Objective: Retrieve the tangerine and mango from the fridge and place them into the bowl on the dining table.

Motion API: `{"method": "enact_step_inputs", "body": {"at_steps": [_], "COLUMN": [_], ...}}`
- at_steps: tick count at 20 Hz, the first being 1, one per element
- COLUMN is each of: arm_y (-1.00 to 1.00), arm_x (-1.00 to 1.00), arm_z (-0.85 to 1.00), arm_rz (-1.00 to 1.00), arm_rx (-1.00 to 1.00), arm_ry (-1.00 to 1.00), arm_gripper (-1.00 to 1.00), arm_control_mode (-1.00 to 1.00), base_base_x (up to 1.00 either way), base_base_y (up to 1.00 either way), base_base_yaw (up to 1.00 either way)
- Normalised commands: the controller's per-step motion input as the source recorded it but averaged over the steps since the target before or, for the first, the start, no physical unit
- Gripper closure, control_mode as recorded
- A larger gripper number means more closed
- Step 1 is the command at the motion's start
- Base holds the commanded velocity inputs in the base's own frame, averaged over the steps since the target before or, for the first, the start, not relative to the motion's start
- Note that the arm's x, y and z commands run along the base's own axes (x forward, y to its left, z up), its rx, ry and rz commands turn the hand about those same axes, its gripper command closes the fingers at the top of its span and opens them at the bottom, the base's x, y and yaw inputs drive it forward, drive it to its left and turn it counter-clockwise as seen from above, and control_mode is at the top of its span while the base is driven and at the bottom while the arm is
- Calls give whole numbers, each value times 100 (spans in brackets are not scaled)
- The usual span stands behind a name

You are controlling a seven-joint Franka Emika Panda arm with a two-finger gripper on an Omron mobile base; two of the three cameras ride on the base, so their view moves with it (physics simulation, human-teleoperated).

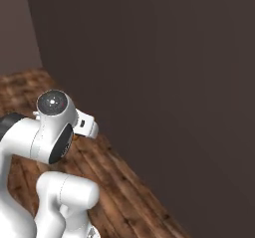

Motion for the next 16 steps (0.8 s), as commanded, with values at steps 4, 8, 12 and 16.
{"method": "enact_step_inputs", "body": {"at_steps": [4, 8, 12, 16], "arm_y": [0, 0, 0, 0], "arm_x": [0, 0, 0, 0], "arm_z": [0, 0, 0, 0], "arm_rz": [0, 0, 0, 0], "arm_rx": [0, 0, 0, 0], "arm_ry": [0, 0, 0, 0], "arm_gripper": [100, 100, 100, 100], "arm_control_mode": [100, 100, 100, 100], "base_base_x": [96, 94, 92, 88], "base_base_y": [19, 17, 19, 18], "base_base_yaw": [47, 45, 43, 42]}}
